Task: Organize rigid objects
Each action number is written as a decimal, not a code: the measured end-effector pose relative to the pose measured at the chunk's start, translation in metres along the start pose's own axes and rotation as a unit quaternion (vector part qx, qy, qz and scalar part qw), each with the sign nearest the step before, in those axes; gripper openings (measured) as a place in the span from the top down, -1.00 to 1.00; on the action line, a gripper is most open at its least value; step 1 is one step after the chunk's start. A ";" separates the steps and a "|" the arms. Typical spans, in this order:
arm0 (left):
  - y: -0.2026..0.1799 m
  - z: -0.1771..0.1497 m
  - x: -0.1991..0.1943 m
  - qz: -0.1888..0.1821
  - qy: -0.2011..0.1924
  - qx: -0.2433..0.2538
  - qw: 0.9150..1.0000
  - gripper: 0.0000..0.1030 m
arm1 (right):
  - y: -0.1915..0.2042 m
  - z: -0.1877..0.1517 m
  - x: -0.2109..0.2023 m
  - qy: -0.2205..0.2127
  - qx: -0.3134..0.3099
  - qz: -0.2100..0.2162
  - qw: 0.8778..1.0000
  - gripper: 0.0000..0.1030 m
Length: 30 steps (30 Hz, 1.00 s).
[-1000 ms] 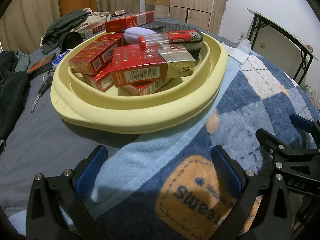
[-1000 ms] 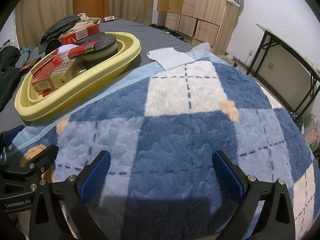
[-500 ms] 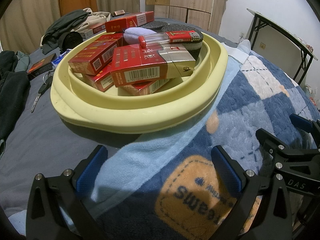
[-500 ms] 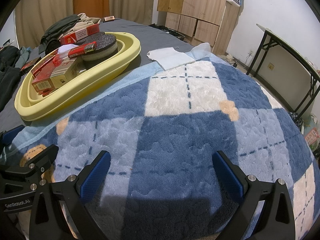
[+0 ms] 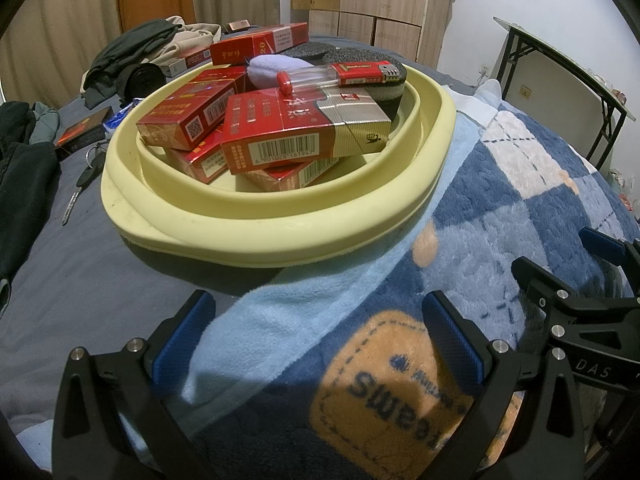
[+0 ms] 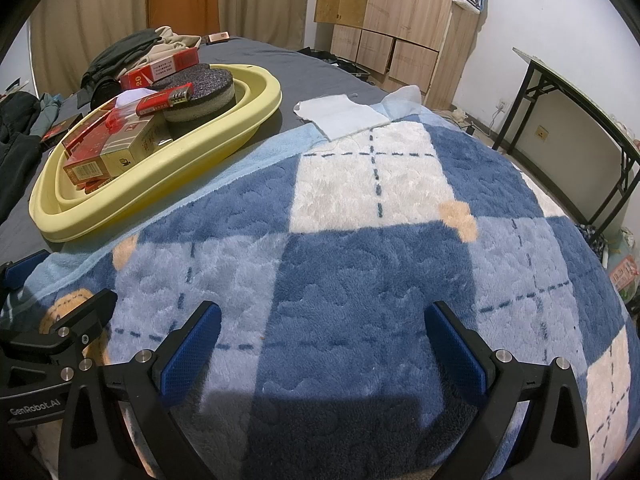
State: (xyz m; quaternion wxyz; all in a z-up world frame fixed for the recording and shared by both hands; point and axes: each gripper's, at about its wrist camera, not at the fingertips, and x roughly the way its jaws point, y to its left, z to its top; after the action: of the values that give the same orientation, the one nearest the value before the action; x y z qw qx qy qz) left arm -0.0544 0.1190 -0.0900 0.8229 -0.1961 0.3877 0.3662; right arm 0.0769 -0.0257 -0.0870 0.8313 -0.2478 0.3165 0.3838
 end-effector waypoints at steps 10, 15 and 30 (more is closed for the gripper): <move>0.000 0.000 0.000 0.000 0.000 0.000 1.000 -1.00 | 0.000 0.000 0.000 0.000 0.000 0.000 1.000 -0.99; 0.000 0.000 0.000 0.000 0.000 0.000 1.000 -1.00 | 0.000 0.000 0.000 0.000 0.000 0.000 1.000 -0.99; 0.000 0.000 0.000 -0.001 0.000 -0.001 1.000 -1.00 | 0.000 0.000 0.000 0.000 0.000 0.000 1.000 -0.99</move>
State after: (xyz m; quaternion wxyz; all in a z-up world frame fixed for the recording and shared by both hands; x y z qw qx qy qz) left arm -0.0551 0.1190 -0.0901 0.8232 -0.1968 0.3870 0.3658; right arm 0.0770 -0.0258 -0.0870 0.8315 -0.2476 0.3165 0.3836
